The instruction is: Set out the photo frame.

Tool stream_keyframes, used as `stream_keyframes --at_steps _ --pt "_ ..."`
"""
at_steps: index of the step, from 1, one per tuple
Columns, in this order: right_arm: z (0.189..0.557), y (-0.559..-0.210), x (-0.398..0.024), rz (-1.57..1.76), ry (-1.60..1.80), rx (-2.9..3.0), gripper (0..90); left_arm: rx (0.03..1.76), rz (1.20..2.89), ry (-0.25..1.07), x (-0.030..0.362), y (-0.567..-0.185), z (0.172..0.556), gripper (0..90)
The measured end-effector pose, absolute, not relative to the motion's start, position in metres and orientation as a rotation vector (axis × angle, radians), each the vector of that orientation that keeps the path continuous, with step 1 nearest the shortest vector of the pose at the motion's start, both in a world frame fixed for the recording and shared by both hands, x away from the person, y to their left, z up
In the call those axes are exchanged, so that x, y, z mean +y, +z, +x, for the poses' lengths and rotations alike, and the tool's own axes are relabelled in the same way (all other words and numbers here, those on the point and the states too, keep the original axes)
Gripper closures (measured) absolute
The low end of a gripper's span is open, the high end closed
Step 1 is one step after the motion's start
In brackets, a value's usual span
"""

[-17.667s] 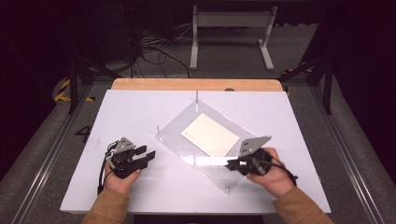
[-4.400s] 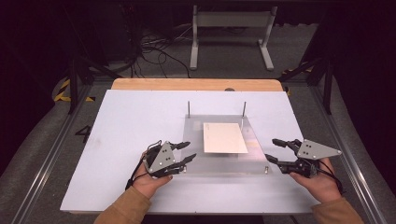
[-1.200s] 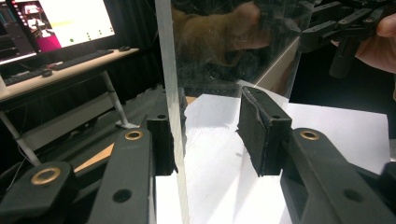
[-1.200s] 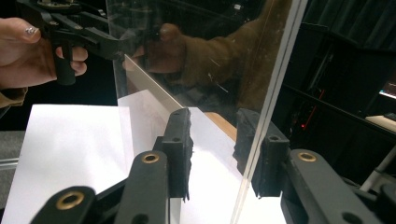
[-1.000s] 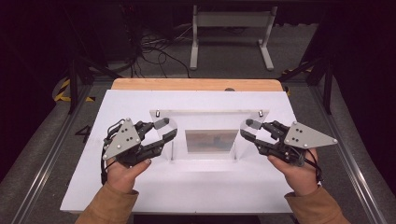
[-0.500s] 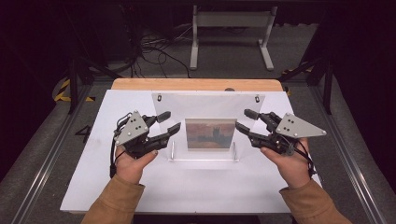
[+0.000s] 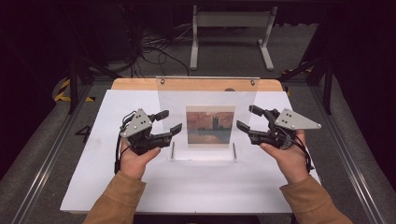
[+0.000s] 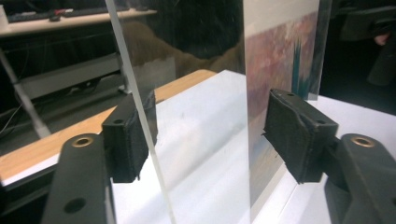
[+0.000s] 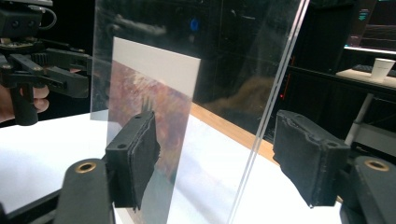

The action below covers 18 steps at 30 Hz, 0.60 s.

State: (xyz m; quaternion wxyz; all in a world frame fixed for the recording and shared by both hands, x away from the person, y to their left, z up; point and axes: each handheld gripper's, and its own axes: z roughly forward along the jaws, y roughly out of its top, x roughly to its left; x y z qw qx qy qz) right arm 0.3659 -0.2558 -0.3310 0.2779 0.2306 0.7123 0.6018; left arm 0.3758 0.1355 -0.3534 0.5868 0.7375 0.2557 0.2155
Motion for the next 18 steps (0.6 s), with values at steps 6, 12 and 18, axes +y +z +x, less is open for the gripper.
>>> stream_keyframes --at_steps 6,12,18 --pt "0.363 -0.332 -0.263 0.638 1.608 1.896 29.2 0.61 1.724 0.507 0.142 -0.356 0.373 31.9" --pt "0.351 -0.333 -0.276 0.718 1.573 1.914 29.1 0.625 1.781 0.529 0.157 -0.357 0.357 28.7" --pt "0.331 -0.334 -0.299 0.761 1.516 1.95 23.2 0.682 1.833 0.533 0.185 -0.366 0.339 27.6"
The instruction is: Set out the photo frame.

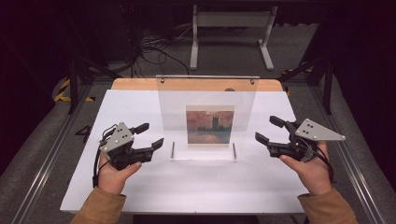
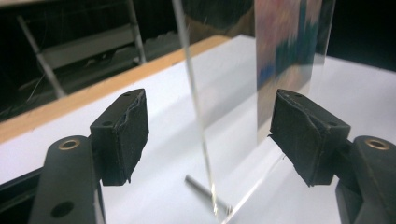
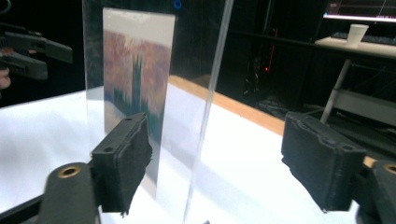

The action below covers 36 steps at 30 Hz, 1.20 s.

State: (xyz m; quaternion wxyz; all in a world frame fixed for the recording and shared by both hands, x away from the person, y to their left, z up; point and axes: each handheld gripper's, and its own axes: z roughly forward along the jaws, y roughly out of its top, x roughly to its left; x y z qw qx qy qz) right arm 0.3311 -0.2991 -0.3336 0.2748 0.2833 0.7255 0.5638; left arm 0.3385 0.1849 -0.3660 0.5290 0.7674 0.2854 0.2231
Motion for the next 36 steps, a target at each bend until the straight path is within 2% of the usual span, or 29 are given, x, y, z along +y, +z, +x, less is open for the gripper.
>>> stream_keyframes --at_steps 18,24,36 --pt "0.313 -0.385 -0.34 0.91 1.399 2.042 13.7 0.835 1.901 0.482 0.231 -0.421 0.32 22.6" --pt "0.313 -0.405 -0.345 0.957 1.381 2.057 10.3 0.815 1.892 0.447 0.235 -0.44 0.319 17.0" --pt "0.314 -0.447 -0.351 1.034 1.346 2.083 7.6 0.848 1.907 0.433 0.235 -0.467 0.32 18.5"
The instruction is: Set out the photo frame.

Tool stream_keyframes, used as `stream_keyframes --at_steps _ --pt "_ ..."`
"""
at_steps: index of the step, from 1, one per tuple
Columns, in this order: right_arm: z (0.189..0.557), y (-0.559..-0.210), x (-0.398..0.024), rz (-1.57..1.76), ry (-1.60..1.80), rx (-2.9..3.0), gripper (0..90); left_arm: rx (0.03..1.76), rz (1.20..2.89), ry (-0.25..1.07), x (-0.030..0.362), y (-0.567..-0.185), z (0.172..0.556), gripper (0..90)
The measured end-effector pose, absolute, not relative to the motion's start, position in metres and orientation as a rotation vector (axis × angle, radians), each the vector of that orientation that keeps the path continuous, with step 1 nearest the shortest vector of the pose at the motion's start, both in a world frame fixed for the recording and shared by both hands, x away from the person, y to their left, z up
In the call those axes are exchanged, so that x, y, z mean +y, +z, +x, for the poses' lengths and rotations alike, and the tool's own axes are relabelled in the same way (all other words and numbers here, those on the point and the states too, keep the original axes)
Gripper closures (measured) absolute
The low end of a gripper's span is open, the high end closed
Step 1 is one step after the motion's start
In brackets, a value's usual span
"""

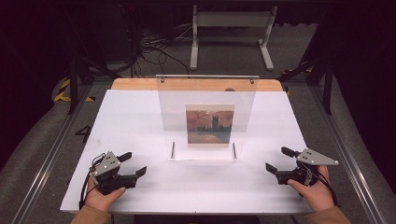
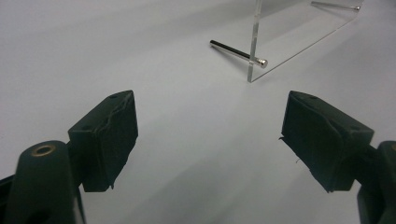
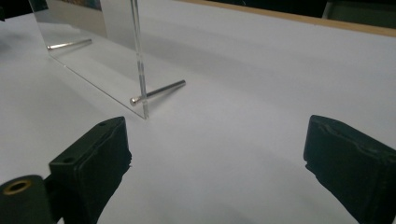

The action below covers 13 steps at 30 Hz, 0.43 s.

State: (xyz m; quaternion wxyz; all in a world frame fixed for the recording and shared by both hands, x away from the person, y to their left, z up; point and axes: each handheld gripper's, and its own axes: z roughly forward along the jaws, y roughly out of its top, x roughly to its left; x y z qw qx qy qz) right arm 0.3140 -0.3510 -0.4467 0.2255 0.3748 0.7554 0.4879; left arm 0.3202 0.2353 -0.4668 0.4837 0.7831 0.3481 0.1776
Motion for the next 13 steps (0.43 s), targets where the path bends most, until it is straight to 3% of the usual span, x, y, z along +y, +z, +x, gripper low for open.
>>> stream_keyframes --at_steps 13 --pt "0.3148 -0.4523 -0.3495 1.031 1.312 2.102 7.3 0.853 1.882 0.425 0.2377 -0.4645 0.318 18.4"
